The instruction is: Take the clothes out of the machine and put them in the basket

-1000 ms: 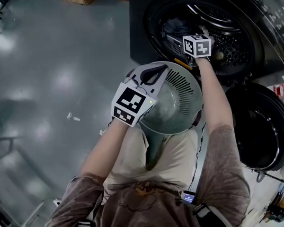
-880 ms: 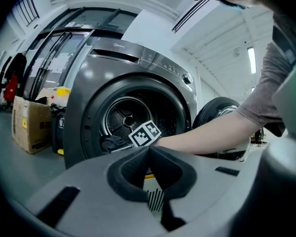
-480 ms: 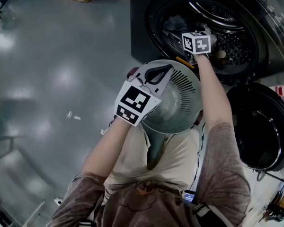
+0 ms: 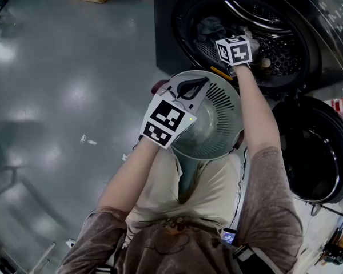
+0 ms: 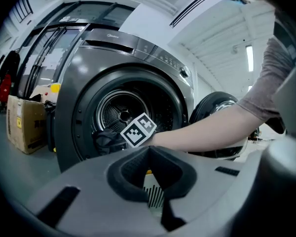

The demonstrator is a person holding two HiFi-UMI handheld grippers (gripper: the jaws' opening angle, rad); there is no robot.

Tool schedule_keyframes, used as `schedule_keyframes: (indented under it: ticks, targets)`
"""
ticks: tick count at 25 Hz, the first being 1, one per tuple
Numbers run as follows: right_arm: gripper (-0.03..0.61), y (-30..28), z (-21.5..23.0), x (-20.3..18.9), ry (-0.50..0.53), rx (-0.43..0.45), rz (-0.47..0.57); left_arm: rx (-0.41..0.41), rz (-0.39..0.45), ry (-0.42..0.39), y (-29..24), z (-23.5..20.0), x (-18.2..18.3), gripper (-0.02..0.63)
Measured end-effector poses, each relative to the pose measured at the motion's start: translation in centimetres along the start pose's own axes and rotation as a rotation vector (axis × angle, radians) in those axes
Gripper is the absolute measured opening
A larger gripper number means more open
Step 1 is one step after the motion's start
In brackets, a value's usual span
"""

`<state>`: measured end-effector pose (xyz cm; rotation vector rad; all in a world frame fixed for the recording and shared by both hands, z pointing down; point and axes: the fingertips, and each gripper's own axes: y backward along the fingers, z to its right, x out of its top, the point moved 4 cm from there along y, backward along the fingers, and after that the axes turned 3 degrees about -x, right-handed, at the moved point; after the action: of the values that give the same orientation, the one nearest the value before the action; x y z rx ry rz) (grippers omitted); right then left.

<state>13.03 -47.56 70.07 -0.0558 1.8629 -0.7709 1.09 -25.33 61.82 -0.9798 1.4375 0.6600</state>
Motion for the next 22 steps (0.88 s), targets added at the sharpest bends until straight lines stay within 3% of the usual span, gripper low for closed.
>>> schedule_keyframes:
  ticks: [7,22]
  targets:
    - [0.124,2.5,-0.1,0.2,0.02,-0.044,0.003,-0.008,0.001,-0.017,-0.2,0.8,0.3,0.003]
    - [0.118,12.4,-1.2,0.9,0.009,-0.038,0.078,0.019,0.021,-0.027,0.8,2.0,1.0,0.003]
